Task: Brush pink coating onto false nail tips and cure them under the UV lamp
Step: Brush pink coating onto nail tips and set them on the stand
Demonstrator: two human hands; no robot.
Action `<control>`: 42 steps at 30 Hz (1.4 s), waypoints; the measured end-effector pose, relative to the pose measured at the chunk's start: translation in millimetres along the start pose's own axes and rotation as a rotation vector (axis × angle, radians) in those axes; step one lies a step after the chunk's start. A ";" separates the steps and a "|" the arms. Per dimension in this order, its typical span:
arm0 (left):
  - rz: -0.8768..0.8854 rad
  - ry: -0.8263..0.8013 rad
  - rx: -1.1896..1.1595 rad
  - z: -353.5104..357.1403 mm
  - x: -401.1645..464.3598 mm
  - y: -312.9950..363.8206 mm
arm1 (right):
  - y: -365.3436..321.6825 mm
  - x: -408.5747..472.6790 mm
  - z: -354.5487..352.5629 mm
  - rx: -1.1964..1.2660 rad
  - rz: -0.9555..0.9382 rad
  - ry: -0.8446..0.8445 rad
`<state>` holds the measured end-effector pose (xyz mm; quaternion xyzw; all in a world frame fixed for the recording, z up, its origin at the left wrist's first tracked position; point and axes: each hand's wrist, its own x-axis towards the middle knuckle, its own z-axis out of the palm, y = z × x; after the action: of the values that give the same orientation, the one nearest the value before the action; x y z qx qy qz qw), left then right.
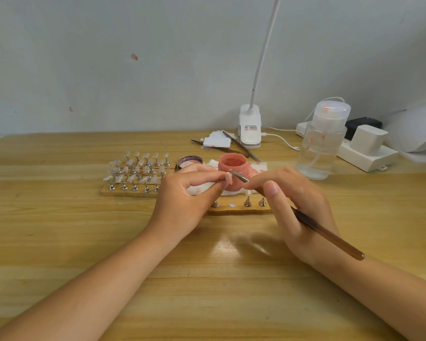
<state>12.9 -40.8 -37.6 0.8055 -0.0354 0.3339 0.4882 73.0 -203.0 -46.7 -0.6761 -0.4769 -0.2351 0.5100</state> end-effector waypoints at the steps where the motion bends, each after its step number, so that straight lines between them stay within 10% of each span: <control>1: 0.000 0.003 0.005 0.4 0.1 0.2 | 0.0 -0.3 -0.2 0.000 0.008 -0.017; 42: -0.005 -0.011 0.056 0.7 -0.9 1.5 | 0.6 -1.4 -0.3 0.009 0.019 0.018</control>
<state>11.9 -42.3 -37.1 0.8208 -0.0267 0.3289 0.4662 73.0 -203.8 -48.0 -0.6761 -0.4669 -0.2343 0.5197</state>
